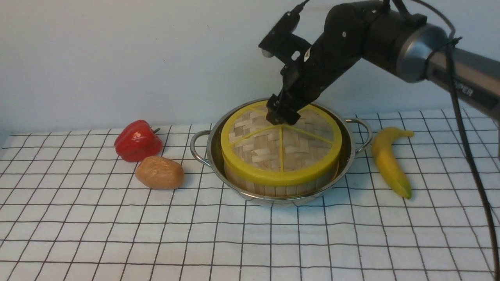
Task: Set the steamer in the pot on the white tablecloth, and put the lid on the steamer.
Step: 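Place the bamboo steamer lid onto the steamer basket in the pot with the right gripper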
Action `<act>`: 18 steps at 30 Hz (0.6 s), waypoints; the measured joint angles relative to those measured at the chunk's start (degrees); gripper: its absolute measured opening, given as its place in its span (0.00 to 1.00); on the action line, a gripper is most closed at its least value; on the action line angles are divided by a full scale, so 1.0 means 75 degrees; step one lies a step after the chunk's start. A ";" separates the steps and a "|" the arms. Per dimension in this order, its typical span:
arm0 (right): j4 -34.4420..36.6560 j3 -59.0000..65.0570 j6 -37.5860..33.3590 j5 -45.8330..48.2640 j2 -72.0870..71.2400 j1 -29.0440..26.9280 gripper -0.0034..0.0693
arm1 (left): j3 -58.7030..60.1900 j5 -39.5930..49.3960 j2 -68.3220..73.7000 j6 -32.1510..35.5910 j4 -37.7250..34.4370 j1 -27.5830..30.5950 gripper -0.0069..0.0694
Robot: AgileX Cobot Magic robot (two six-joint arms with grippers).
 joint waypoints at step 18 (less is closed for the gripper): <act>-0.0661 0.0000 0.0000 -0.0071 0.0223 0.0000 0.59 | 0.0000 0.0000 0.0000 0.0000 0.0000 0.0000 0.41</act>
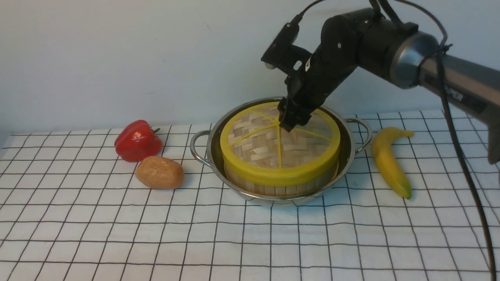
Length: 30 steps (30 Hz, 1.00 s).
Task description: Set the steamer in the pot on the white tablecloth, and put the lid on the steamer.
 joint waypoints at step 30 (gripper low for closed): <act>-0.3117 0.0007 0.5023 -0.0154 -0.3265 -0.0003 0.03 | 0.0000 0.0000 0.0000 0.0000 0.0000 0.0000 0.41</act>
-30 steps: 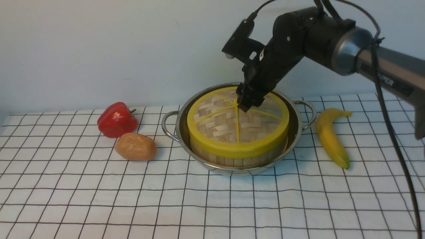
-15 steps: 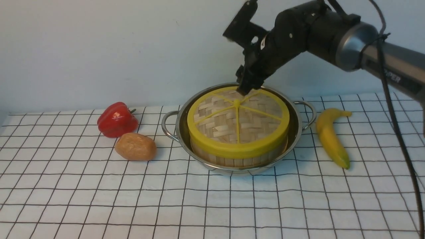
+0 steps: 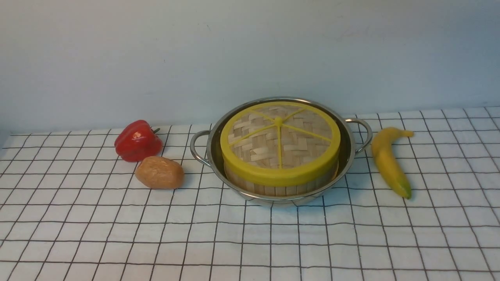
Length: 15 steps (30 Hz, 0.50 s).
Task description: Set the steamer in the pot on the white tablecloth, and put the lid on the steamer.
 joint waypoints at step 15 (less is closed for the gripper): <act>0.0737 0.0347 0.0424 0.1347 -0.1335 0.0000 0.05 | 0.0000 0.0000 0.0000 0.0000 0.0000 0.0000 0.41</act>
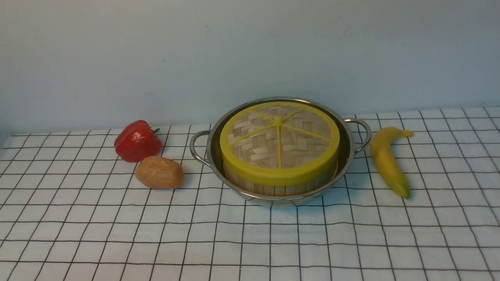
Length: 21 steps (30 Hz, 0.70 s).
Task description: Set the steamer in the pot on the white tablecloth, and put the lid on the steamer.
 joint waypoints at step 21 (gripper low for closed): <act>0.0767 1.1315 0.0396 -0.5941 -0.8833 -0.3055 0.14 | 0.0000 0.0000 0.0000 0.0000 0.0000 0.0000 0.41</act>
